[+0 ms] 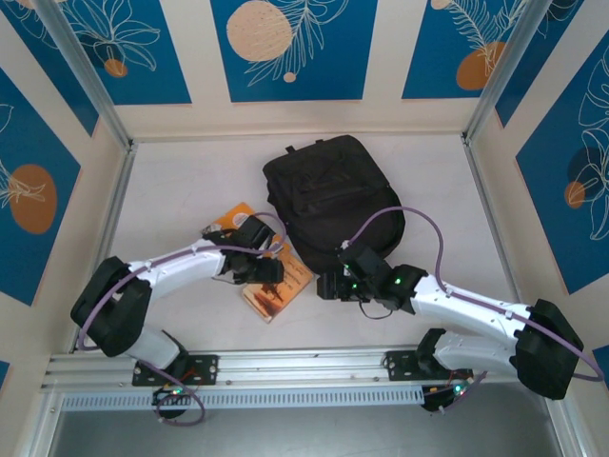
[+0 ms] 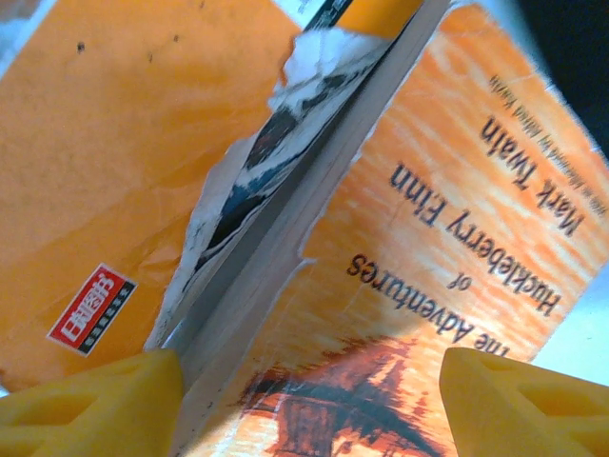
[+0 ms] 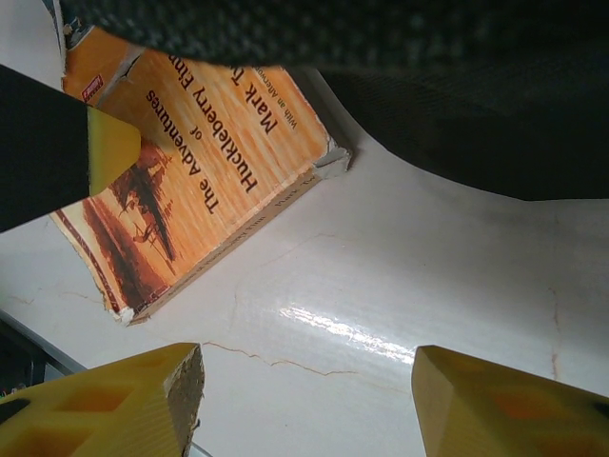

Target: Pack books, pencil case, and school supplies into a backpack

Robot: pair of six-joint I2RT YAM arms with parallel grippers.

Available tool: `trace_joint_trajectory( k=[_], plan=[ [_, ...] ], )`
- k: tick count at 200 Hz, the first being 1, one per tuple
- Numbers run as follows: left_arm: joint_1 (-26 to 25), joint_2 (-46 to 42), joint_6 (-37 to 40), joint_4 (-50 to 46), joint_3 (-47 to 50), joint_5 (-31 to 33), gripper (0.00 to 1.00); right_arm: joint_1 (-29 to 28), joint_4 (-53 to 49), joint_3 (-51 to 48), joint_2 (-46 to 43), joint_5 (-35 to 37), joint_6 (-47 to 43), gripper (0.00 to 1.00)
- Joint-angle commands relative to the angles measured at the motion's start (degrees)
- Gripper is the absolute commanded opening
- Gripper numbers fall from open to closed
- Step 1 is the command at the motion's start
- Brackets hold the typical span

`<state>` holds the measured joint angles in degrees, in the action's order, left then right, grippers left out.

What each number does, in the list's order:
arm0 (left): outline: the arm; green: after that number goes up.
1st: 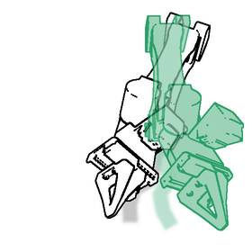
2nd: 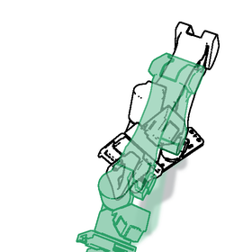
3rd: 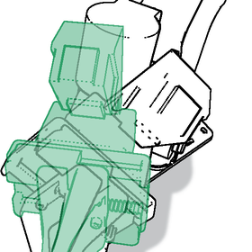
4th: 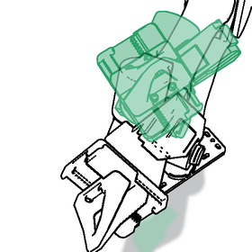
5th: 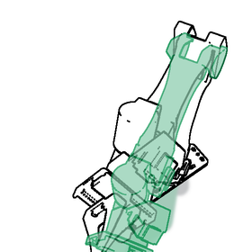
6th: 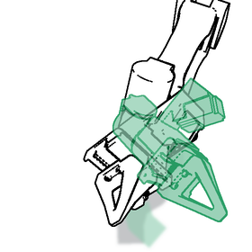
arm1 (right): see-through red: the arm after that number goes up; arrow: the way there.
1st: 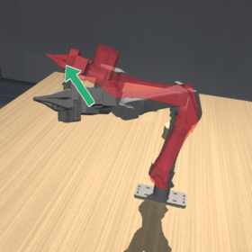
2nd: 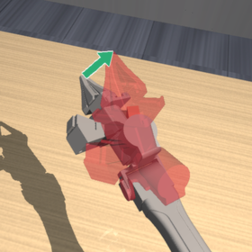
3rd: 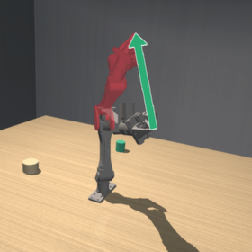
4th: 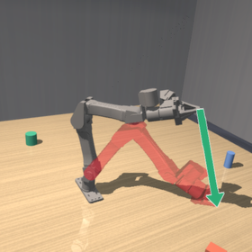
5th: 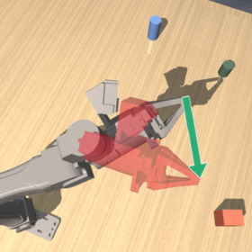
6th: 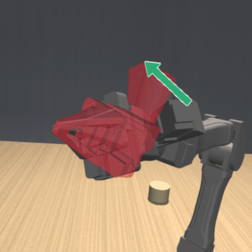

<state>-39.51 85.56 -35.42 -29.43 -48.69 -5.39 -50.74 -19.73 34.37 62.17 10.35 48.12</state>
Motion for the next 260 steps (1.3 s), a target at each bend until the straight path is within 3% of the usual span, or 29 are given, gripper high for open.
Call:
trace_joint_trajectory(
  k=[1, 33, 82, 107, 138, 230, 260],
  plan=[
    [-0.5, 0.3, 1.1, -2.2, 1.5, 0.6, 0.72, 0.5, 1.4, -1.6, 0.1, -1.5, -0.6, 0.61],
    [-2.2, -0.6, 0.2, -1.5, 2.5, -4.5, 0.71, 0.7, 3.1, -1.9, 2.7, -4.6, -1.1, 0.61],
    [-9.1, 0.5, -1.9, 2.5, 2.5, -16.3, 0.69, 3.7, 6.9, -2.0, 9.2, -11.4, 2.7, 0.59],
    [-10.2, 0.5, -2.4, 2.9, 2.9, -15.0, 0.67, 6.8, 8.3, -2.4, 12.3, -14.8, 4.4, 0.57],
    [-10.3, 0.9, -4.1, 6.7, 4.8, -15.7, 0.58, 9.9, 11.2, -3.8, 15.3, -19.2, 5.7, 0.57],
    [-10.2, 7.2, -5.8, 14.3, 6.9, -16.1, 0.26, 9.0, 19.7, -4.5, 26.0, -29.3, 7.4, 0.57],
    [-10.2, 7.4, -5.8, 15.1, 7.4, -16.5, 0.17, 8.9, 25.8, -5.3, 24.8, -33.6, 11.1, 0.56]
  ],
)
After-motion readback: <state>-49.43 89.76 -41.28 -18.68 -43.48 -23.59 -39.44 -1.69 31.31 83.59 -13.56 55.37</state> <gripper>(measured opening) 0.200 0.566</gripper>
